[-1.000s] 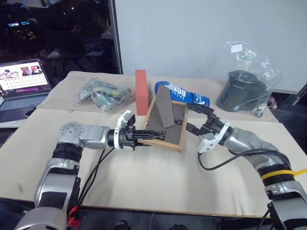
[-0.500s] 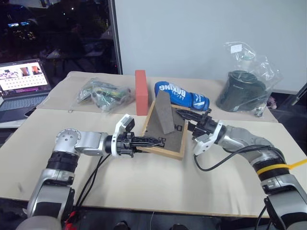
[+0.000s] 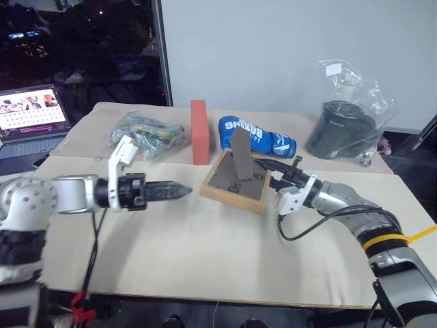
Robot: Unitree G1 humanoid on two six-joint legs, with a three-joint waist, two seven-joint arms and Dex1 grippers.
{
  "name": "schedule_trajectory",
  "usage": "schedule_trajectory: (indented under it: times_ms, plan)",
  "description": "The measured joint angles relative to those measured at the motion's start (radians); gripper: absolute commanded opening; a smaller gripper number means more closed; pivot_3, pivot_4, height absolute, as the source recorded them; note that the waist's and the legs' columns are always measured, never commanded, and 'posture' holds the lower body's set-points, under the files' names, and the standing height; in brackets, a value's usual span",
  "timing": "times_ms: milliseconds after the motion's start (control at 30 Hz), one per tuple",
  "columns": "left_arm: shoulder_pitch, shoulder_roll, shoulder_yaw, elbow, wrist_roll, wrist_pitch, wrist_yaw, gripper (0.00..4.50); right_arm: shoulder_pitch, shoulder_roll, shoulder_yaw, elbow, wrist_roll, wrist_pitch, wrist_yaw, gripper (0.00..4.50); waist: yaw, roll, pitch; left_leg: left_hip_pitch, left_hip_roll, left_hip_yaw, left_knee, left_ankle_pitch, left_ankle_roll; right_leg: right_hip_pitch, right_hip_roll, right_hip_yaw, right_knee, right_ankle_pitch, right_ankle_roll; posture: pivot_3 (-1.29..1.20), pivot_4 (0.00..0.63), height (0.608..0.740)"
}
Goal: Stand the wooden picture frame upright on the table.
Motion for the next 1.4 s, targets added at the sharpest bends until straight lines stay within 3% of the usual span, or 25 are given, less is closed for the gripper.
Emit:
schedule_trajectory:
  times_ms: [33,100,233,367,500,767,967,1367,1400]
  plan:
    - [0.077,0.038,-0.036,-0.064,0.102,-0.081,-0.077,4.5,0.009,0.034,-0.006,0.021,0.141,0.09,0.14,1.22,-0.002,0.001,0.001,0.002,0.0,0.0,0.0,0.0,0.0,0.003,0.0,0.0,0.0,0.0,0.0,0.0,0.15,0.736]
    - [0.129,0.022,-0.054,-0.086,0.168,-0.161,-0.127,4.5,0.023,0.071,-0.024,0.03,0.272,0.215,0.275,1.22,0.0,0.002,0.004,0.004,0.001,0.0,0.001,0.0,0.001,0.005,0.0,-0.001,0.001,0.0,0.0,0.0,0.15,0.736]
    - [0.139,-0.071,0.002,-0.081,0.164,-0.209,-0.145,4.5,0.021,0.161,-0.134,0.001,0.593,0.706,0.485,1.22,0.005,0.002,0.01,0.003,0.001,0.0,0.002,0.002,0.003,0.006,0.0,-0.002,0.001,0.0,-0.001,0.0,0.15,0.736]
    - [0.197,-0.077,0.03,-0.091,0.197,-0.237,-0.162,4.5,-0.018,0.159,-0.213,-0.022,0.729,1.085,0.538,1.22,0.003,0.003,0.011,0.001,0.001,0.0,-0.001,0.002,0.003,0.001,0.0,-0.002,0.002,-0.001,-0.002,0.0,0.15,0.736]
    - [0.215,-0.098,0.027,-0.092,0.222,-0.239,-0.162,4.5,-0.025,0.165,-0.243,-0.029,0.768,1.292,0.537,1.22,0.0,0.003,0.011,-0.003,0.001,0.0,-0.001,0.002,0.003,-0.003,0.001,-0.002,0.003,-0.002,-0.002,0.0,0.15,0.736]
    - [0.215,-0.123,0.029,-0.092,0.247,-0.24,-0.16,4.5,-0.026,0.198,-0.296,-0.042,0.808,1.459,0.536,1.22,-0.002,0.003,0.011,-0.003,0.001,0.0,0.0,0.002,0.003,-0.003,0.001,-0.002,0.003,-0.002,-0.002,0.0,0.15,0.736]
    - [0.212,-0.128,0.025,-0.091,0.259,-0.221,-0.171,4.5,0.04,0.22,-0.314,-0.161,0.846,1.581,0.55,1.22,-0.001,0.003,0.011,-0.003,0.001,0.0,0.0,0.002,0.003,-0.003,0.001,-0.002,0.003,-0.002,-0.002,0.0,0.15,0.736]
    - [0.193,-0.151,0.013,-0.087,0.266,-0.205,-0.175,4.5,0.22,0.244,-0.305,-0.416,0.844,1.61,0.505,1.22,-0.003,0.003,0.011,-0.002,0.001,0.0,0.0,0.002,0.003,-0.003,0.001,-0.002,0.003,-0.003,0.0,0.0,0.15,0.736]
    - [0.184,-0.151,0.013,-0.083,0.268,-0.205,-0.175,4.5,0.225,0.247,-0.312,-0.422,0.846,1.61,0.498,2.22,-0.003,0.003,0.011,-0.002,0.001,0.0,0.0,0.002,0.003,-0.003,0.001,-0.002,0.003,-0.003,0.001,0.0,0.15,0.736]
